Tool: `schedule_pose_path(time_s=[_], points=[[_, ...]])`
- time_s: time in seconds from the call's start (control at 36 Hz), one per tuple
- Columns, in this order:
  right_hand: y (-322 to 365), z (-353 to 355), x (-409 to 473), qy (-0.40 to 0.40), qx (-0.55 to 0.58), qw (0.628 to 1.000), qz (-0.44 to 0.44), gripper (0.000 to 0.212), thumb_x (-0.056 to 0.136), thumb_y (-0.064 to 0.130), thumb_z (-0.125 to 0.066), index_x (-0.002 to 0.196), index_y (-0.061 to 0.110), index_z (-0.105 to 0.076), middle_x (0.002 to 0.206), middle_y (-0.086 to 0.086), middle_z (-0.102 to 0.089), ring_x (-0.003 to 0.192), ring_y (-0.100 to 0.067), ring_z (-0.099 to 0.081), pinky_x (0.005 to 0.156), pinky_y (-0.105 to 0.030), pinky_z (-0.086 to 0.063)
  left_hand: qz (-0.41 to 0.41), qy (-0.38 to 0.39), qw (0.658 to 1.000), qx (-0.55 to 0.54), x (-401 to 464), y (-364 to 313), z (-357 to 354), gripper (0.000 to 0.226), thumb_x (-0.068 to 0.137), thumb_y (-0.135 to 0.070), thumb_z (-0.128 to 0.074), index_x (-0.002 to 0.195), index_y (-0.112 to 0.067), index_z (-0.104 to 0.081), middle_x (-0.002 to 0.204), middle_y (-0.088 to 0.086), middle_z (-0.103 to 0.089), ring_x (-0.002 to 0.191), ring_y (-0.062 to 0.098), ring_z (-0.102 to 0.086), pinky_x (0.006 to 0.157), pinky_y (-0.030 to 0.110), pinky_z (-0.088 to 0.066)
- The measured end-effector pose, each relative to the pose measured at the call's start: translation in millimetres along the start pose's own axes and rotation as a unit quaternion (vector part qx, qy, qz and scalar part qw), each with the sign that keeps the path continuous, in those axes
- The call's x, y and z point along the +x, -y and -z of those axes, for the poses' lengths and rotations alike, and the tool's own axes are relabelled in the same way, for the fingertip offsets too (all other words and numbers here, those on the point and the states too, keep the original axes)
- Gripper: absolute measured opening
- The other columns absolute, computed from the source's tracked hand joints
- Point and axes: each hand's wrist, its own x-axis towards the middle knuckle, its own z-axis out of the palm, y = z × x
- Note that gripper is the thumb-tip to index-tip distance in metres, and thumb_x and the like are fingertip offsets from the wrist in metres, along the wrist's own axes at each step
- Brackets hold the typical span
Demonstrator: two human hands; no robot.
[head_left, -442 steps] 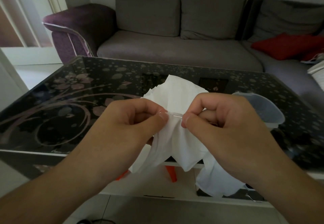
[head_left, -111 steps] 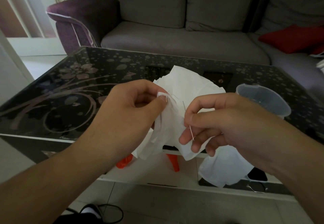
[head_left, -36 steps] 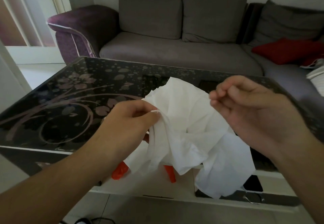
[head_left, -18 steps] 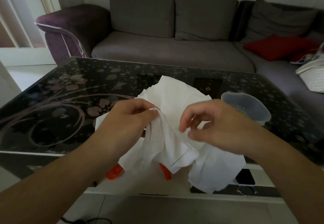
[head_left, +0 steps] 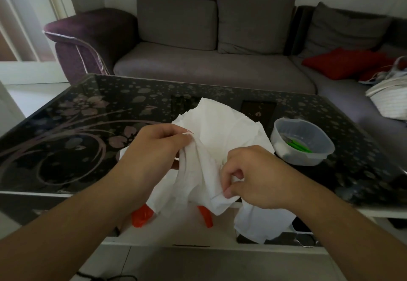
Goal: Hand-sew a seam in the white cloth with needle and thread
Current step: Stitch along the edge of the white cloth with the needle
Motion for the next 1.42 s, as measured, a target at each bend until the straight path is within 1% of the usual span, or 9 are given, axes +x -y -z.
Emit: schedule_pose_path(time_s=[0.08, 0.19, 0.33, 0.5, 0.64, 0.81, 1.08, 1.25, 1.42], points=[[-3.7, 11.9, -4.4, -0.036, 0.097, 0.995, 0.012, 0.009, 0.081, 0.031, -0.085, 0.076, 0.035, -0.079, 0.087, 0.021, -0.065, 0.085, -0.002, -0.059, 0.072, -0.017, -0.047, 0.008, -0.001, 1.0, 0.001, 1.8, 1.3, 0.0, 0.018, 0.1, -0.017, -0.065, 0.091, -0.024, -0.079, 0.082, -0.014, -0.076, 0.077, 0.006, -0.074, 0.074, 0.031, -0.061], [-7.6, 32.0, -13.4, -0.084, 0.241, 0.965, 0.06, 0.011, 0.086, 0.018, -0.08, 0.08, 0.027, -0.08, 0.094, 0.008, -0.072, 0.094, -0.013, -0.067, 0.086, -0.032, -0.056, 0.023, -0.009, 1.0, 0.008, 4.5, 3.0, -0.8, 0.016, 0.1, -0.019, -0.066, 0.093, -0.024, -0.079, 0.087, -0.01, -0.077, 0.085, 0.013, -0.075, 0.076, 0.032, -0.063], [-4.8, 39.6, -16.6, -0.134, 0.427, 0.889, 0.094, 0.01, 0.079, 0.018, -0.072, 0.073, 0.011, -0.075, 0.115, 0.0, -0.071, 0.116, -0.015, -0.063, 0.104, -0.043, -0.043, 0.047, -0.011, 0.999, 0.012, 6.5, 5.4, 0.3, 0.014, 0.101, -0.018, -0.065, 0.097, -0.02, -0.078, 0.099, -0.001, -0.077, 0.093, 0.02, -0.075, 0.084, 0.038, -0.064], [7.1, 44.1, -22.4, -0.134, 0.552, 0.809, 0.154, 0.021, 0.083, 0.011, -0.056, 0.066, 0.012, -0.069, 0.124, -0.015, -0.068, 0.127, -0.03, -0.059, 0.103, -0.045, -0.04, 0.069, -0.014, 0.997, 0.014, 5.2, 5.5, -2.0, 0.012, 0.102, -0.019, -0.064, 0.102, -0.018, -0.077, 0.104, 0.002, -0.075, 0.095, 0.022, -0.074, 0.085, 0.04, -0.063], [10.2, 47.8, -26.4, -0.119, 0.593, 0.779, 0.165, 0.02, 0.087, 0.009, -0.052, 0.07, 0.004, -0.062, 0.117, -0.027, -0.069, 0.126, -0.04, -0.06, 0.111, -0.049, -0.038, 0.077, -0.004, 0.997, 0.005, 5.6, 2.9, -3.9, 0.014, 0.101, -0.019, -0.064, 0.103, -0.018, -0.078, 0.106, 0.002, -0.076, 0.095, 0.023, -0.075, 0.084, 0.039, -0.064], [12.5, 51.9, -30.2, -0.122, 0.648, 0.74, 0.132, 0.021, 0.087, 0.011, -0.052, 0.07, 0.003, -0.061, 0.091, -0.02, -0.069, 0.105, -0.038, -0.068, 0.106, -0.046, -0.048, 0.072, -0.005, 0.997, 0.004, 6.2, -2.0, -5.8, 0.013, 0.101, -0.017, -0.064, 0.101, -0.018, -0.077, 0.105, 0.003, -0.076, 0.095, 0.024, -0.074, 0.081, 0.039, -0.064], [24.1, 43.6, -31.2, -0.106, 0.648, 0.747, 0.1, 0.015, 0.089, 0.012, -0.057, 0.079, 0.002, -0.062, 0.08, -0.015, -0.056, 0.077, -0.026, -0.059, 0.076, -0.038, -0.057, 0.057, 0.028, 0.998, -0.02, -0.6, -4.7, -0.6, 0.016, 0.1, -0.018, -0.064, 0.099, -0.019, -0.08, 0.1, 0.001, -0.079, 0.095, 0.024, -0.076, 0.086, 0.042, -0.064], [29.0, 40.4, -30.3, -0.091, 0.589, 0.797, 0.094, 0.011, 0.089, 0.007, -0.061, 0.082, 0.001, -0.066, 0.08, -0.016, -0.06, 0.07, -0.021, -0.054, 0.058, -0.028, -0.045, 0.047, 0.062, 0.996, -0.035, -2.3, -8.2, 7.8, 0.02, 0.1, -0.019, -0.065, 0.091, -0.021, -0.083, 0.098, 0.002, -0.079, 0.092, 0.023, -0.077, 0.088, 0.042, -0.064], [33.1, 35.5, -26.4, -0.102, 0.585, 0.804, 0.022, 0.014, 0.092, 0.006, -0.059, 0.082, 0.006, -0.07, 0.083, -0.013, -0.066, 0.061, -0.016, -0.043, 0.056, -0.029, -0.035, 0.034, 0.073, 0.996, -0.028, -5.4, -9.7, 16.6, 0.02, 0.1, -0.02, -0.065, 0.092, -0.023, -0.083, 0.101, 0.001, -0.079, 0.095, 0.023, -0.077, 0.092, 0.045, -0.063]])
